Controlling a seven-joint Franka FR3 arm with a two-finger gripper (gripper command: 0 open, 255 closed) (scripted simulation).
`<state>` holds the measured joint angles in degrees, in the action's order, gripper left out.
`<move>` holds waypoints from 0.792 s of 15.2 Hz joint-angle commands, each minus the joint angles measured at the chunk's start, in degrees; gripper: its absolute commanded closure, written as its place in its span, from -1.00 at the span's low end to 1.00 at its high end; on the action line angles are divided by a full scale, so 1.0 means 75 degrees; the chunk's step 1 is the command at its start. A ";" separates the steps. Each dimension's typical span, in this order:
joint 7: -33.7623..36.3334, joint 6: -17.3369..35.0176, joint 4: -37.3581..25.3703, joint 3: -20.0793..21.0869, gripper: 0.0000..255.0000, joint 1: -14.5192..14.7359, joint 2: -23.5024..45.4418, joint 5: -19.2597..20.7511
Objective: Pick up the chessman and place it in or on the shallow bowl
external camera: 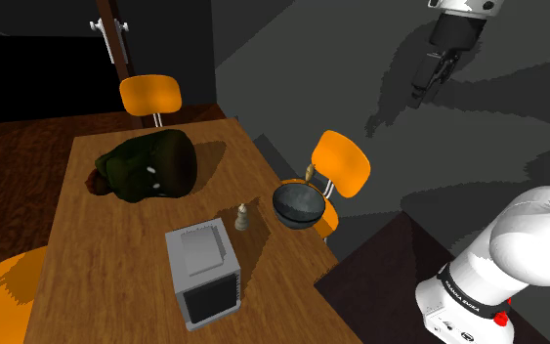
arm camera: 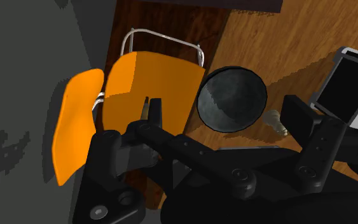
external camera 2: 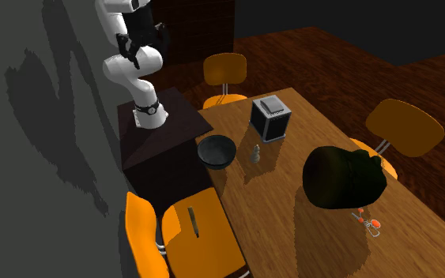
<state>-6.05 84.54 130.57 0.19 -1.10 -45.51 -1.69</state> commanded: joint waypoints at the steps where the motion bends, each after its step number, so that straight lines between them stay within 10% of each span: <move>1: 0.0000 0.0000 0.0000 0.0000 -1.00 0.0000 0.0000 0.0000; 12: 0.0864 0.1943 0.0198 0.1058 -1.00 0.0358 0.2191 -0.0450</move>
<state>-0.27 97.25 132.61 7.29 1.39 -31.77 -4.87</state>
